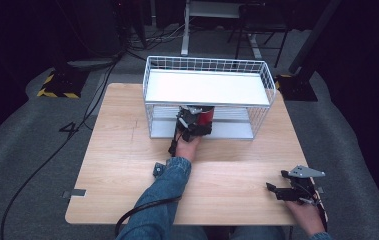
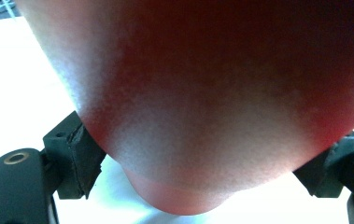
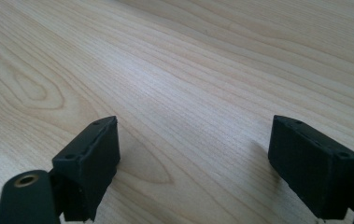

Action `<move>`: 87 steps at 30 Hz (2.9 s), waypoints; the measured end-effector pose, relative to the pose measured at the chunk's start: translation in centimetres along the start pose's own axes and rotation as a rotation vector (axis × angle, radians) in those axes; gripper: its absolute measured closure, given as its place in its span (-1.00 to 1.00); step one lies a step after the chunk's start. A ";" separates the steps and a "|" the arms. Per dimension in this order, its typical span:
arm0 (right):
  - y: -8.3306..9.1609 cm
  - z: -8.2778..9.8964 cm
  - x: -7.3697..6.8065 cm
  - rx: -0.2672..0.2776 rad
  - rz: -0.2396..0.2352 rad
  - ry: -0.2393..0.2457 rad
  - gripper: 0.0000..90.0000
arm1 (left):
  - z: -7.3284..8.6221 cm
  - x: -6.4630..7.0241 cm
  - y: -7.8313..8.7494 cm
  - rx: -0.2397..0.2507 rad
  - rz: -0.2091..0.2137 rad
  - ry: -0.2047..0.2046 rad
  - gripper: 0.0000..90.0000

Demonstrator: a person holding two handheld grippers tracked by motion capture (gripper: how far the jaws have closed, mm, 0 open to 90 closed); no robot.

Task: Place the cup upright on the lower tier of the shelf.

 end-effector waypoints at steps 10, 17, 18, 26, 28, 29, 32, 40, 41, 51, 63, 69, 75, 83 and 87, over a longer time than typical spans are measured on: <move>0.0 0.0 0.0 0.000 0.000 0.000 -0.62 | -0.2 -0.5 -1.3 -0.005 -0.016 0.000 -0.64; 0.0 0.0 0.0 0.000 0.000 0.000 -0.62 | -0.1 -0.4 -1.5 0.014 -0.022 -0.046 -0.65; 0.0 0.0 0.0 0.000 0.000 -0.001 -0.62 | 0.0 -0.4 -1.5 0.010 -0.024 -0.047 -0.65; 0.0 0.0 0.0 0.000 0.000 0.000 -0.62 | -0.1 -0.6 -1.3 0.013 -0.012 -0.081 -0.69; 0.0 0.0 0.0 0.000 0.000 0.000 -0.62 | -0.1 -0.5 -1.2 0.023 -0.007 -0.078 -0.86; 0.0 0.0 0.0 0.000 0.000 0.000 -0.62 | -0.1 -0.5 -1.0 0.025 -0.012 -0.081 -0.86; 0.0 0.0 0.0 0.000 0.000 0.000 -0.62 | 0.0 -0.4 -0.6 0.040 -0.001 -0.102 -1.00; 0.0 0.0 0.0 0.000 0.000 0.000 -0.62 | 1.2 -0.5 1.8 0.090 0.038 -0.095 -1.00; 0.0 0.0 0.0 0.000 0.000 0.000 -0.62 | 1.3 -0.4 2.2 0.096 0.044 -0.096 -1.00; 0.0 0.0 0.0 -0.002 -0.002 0.000 -0.63 | 1.8 0.4 6.4 0.124 0.086 -0.118 -1.00; -0.2 -0.2 0.0 -0.006 -0.002 -0.003 -0.67 | 3.3 0.7 10.8 0.125 0.123 -0.121 -1.00; -0.2 -0.2 0.0 -0.006 -0.002 -0.003 -0.67 | 4.4 0.2 13.2 0.126 0.142 -0.105 -1.00; -0.2 -0.2 0.0 -0.007 -0.003 -0.002 -0.68 | 5.7 -0.6 15.7 0.129 0.125 -0.104 -1.00; -0.4 -0.4 0.0 -0.005 -0.006 -0.003 -0.68 | 7.5 -1.0 18.6 0.145 0.108 -0.117 -1.00; -0.4 -0.4 0.0 -0.006 -0.004 -0.002 -0.68 | 8.2 -1.1 19.4 0.142 0.110 -0.114 -1.00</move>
Point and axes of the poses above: each handheld gripper's, and its own axes: y roughly backward along the jaws, z roughly out of its underside, x roughly to its right, the point moved 9 cm from there along -y, roughly forward along the jaws, and after that the axes turned 9 degrees about -x, right-handed, at the moved point
